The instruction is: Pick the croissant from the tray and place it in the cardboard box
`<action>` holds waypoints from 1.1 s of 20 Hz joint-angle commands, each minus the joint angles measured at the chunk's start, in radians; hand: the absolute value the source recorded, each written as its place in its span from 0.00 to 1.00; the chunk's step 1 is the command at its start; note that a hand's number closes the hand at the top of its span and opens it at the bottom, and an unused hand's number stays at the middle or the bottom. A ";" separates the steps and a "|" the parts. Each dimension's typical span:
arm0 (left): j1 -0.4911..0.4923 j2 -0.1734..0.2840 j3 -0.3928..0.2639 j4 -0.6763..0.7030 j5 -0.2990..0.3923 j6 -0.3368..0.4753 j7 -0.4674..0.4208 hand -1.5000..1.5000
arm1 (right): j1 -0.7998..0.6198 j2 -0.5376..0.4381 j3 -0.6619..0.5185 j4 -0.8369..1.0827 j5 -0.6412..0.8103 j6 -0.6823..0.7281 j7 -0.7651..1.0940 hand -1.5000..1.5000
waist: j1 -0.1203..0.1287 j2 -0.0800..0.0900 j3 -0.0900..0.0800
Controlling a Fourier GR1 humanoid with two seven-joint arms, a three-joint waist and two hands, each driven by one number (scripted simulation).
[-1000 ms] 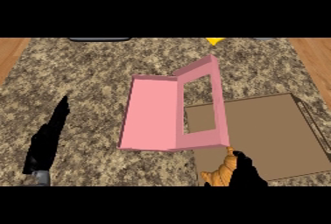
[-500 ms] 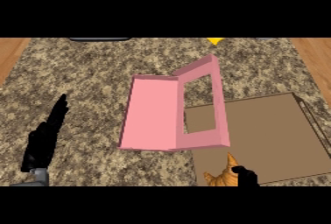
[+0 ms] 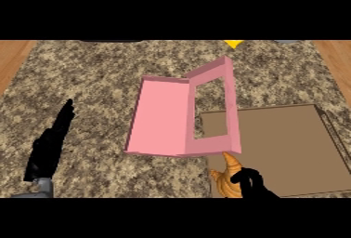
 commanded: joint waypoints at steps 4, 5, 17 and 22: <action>-0.009 -0.026 -0.027 0.026 -0.024 0.015 -0.028 0.50 | -0.145 0.173 0.040 -0.092 -0.103 -0.001 0.115 1.00 | 0.016 0.014 -0.001; -0.016 -0.013 -0.011 0.001 -0.004 0.002 -0.008 0.50 | -0.141 0.173 0.050 -0.109 -0.105 0.027 0.118 1.00 | 0.022 0.009 -0.001; -0.049 -0.025 -0.053 -0.008 -0.022 -0.014 0.031 0.50 | -0.498 0.181 -0.225 0.103 -0.410 0.080 0.224 1.00 | 0.063 0.023 -0.001; -0.070 -0.005 -0.028 0.004 -0.001 -0.034 0.030 0.50 | -0.690 0.182 -0.376 0.368 -0.565 0.026 0.224 1.00 | 0.070 0.025 0.000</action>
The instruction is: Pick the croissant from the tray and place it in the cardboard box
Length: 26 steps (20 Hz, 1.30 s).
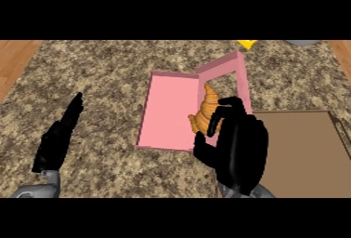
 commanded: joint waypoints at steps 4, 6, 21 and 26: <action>-0.018 -0.012 -0.014 -0.002 -0.032 0.025 0.017 0.50 | -0.249 0.019 -0.148 0.357 -0.200 -0.082 0.160 1.00 | 0.002 -0.002 0.002; -0.009 -0.031 -0.015 0.017 -0.025 0.031 -0.011 0.50 | -0.292 0.019 -0.202 0.412 -0.251 -0.150 0.161 0.00 | 0.009 0.002 0.002; -0.009 -0.013 0.012 0.012 -0.002 0.010 0.013 0.50 | -0.414 0.019 -0.287 0.646 -0.233 -0.747 0.030 0.00 | -0.019 -0.014 0.003; 0.020 -0.001 0.026 0.017 -0.008 0.014 -0.014 0.50 | -0.369 0.019 -0.327 0.548 -0.265 -0.913 -0.025 0.00 | -0.049 -0.020 0.003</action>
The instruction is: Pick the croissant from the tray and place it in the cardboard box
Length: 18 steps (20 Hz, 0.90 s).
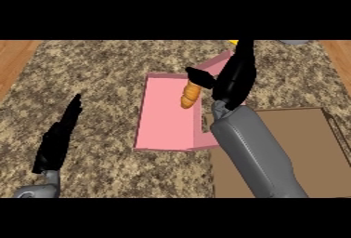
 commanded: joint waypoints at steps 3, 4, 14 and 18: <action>0.042 0.015 0.032 -0.027 0.000 0.016 0.002 0.50 | 0.104 0.006 -0.035 -0.121 0.072 -0.257 0.104 0.00 | -0.037 -0.011 0.000; 0.012 0.013 0.032 -0.017 -0.003 0.018 0.031 0.50 | 0.187 0.006 -0.016 -0.164 0.104 -0.285 0.111 0.00 | -0.054 -0.013 0.000; 0.102 0.006 0.041 -0.045 0.006 0.015 -0.021 0.50 | 0.701 -0.009 0.011 -0.846 0.185 -0.084 0.061 0.00 | -0.084 -0.019 -0.002; 0.069 0.001 0.041 -0.051 0.003 0.018 0.023 0.50 | 0.967 -0.136 0.103 -1.053 0.100 -0.105 -0.006 0.00 | -0.069 -0.012 -0.001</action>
